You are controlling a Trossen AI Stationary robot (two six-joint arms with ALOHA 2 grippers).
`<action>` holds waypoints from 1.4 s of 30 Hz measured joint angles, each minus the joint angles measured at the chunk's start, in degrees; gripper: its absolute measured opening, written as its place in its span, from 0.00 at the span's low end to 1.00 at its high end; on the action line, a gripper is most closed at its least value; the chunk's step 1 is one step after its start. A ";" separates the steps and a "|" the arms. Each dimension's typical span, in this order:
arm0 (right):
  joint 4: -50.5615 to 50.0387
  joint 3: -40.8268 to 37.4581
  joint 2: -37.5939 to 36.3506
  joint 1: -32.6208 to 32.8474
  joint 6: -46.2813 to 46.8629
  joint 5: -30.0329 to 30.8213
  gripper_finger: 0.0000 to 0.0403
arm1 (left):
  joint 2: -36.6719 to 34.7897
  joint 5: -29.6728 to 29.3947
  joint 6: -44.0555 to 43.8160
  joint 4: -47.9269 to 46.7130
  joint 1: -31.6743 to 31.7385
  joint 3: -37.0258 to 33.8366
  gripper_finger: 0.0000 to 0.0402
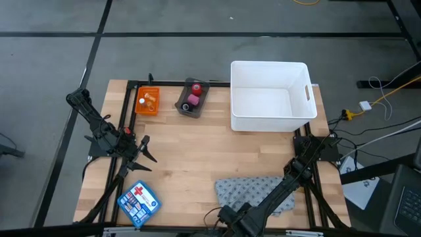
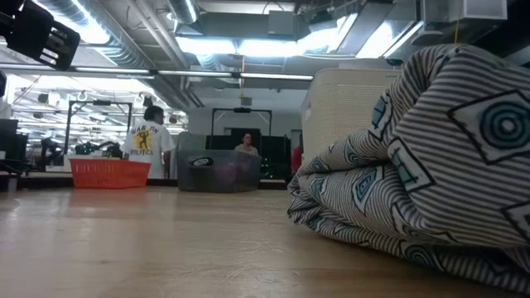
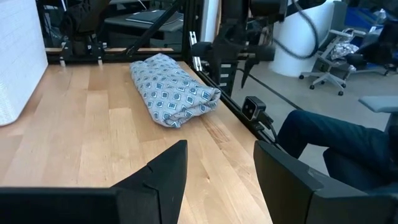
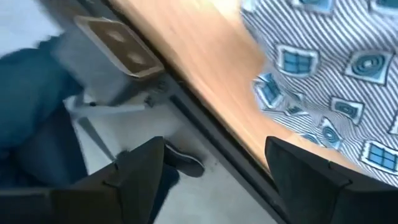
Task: Pick & place medical supplies in basket/bin
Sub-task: Put the blue patient gown into the white bin
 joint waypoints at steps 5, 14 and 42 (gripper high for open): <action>-0.60 -0.86 0.03 -0.13 -2.17 -1.70 0.67 | -0.02 0.02 -0.12 -0.01 -0.01 0.00 0.45; -10.50 -0.85 0.04 -1.25 -4.05 -3.93 0.60 | -0.02 0.02 -0.12 -0.01 -0.01 0.00 0.45; 1.64 -12.14 -0.26 -1.86 -8.24 2.52 0.60 | 0.00 0.04 -0.46 -0.49 0.00 0.00 0.45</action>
